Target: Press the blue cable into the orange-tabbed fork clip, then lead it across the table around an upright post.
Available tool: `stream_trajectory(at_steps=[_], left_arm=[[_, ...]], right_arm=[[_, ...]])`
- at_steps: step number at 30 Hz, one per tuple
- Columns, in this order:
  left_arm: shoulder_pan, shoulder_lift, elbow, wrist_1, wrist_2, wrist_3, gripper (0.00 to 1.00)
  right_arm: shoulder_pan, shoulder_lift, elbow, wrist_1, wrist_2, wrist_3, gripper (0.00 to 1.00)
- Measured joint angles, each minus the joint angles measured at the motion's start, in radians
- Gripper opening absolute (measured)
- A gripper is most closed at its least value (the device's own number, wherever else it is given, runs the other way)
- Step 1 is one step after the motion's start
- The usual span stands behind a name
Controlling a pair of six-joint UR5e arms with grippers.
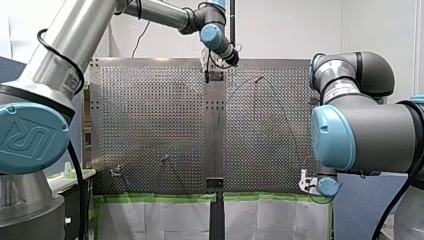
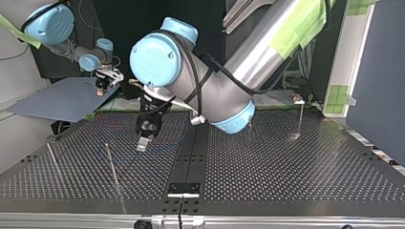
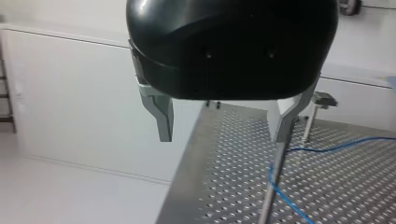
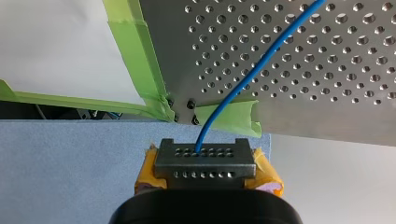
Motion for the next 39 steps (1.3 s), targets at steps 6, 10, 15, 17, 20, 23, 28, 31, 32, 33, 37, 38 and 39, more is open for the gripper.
stream_trajectory(at_steps=[6,10,15,17,20,23,28,31,32,33,37,38,39], left_arm=[[0.002,0.048,-0.047,0.048,-0.001,-0.047,0.99],[0.003,0.080,-0.080,0.080,0.002,-0.080,0.99],[0.004,0.126,-0.126,0.126,0.002,-0.126,0.99],[0.003,0.146,-0.146,0.146,0.002,-0.140,0.99],[0.002,0.173,-0.173,0.173,0.001,-0.150,0.99],[0.001,0.201,-0.201,0.202,0.000,-0.152,0.99],[0.001,0.253,-0.253,0.253,-0.003,-0.153,0.99],[0.001,0.282,-0.282,0.282,-0.004,-0.153,0.99],[0.001,0.294,-0.294,0.294,-0.005,-0.153,0.99],[0.001,0.302,-0.302,0.302,-0.005,-0.153,0.99],[0.003,0.338,-0.338,0.338,-0.012,-0.162,0.99],[0.004,0.348,-0.348,0.348,-0.013,-0.168,0.99],[0.004,0.355,-0.355,0.355,-0.014,-0.172,0.99]], right_arm=[[0.000,-0.001,0.000,0.000,-0.004,0.000,0.00],[0.000,0.000,0.000,-0.001,-0.006,0.000,0.00],[0.000,0.000,0.000,0.000,-0.008,-0.001,0.00],[0.000,0.000,0.000,0.001,-0.009,-0.001,0.00],[0.000,0.000,0.000,0.001,-0.009,-0.002,0.00],[0.000,0.000,0.000,0.002,-0.009,-0.002,0.00],[0.000,0.000,0.000,0.002,-0.009,-0.003,0.00],[0.000,0.000,0.000,0.002,-0.009,-0.002,0.00],[0.000,0.000,0.000,0.002,-0.009,-0.002,0.00],[0.000,0.000,0.000,0.002,-0.009,-0.002,0.00],[0.000,0.000,0.000,0.002,-0.009,-0.001,0.00],[0.000,0.000,0.000,0.002,-0.009,-0.001,0.00],[0.000,0.000,0.000,0.002,-0.009,-0.001,0.00]])
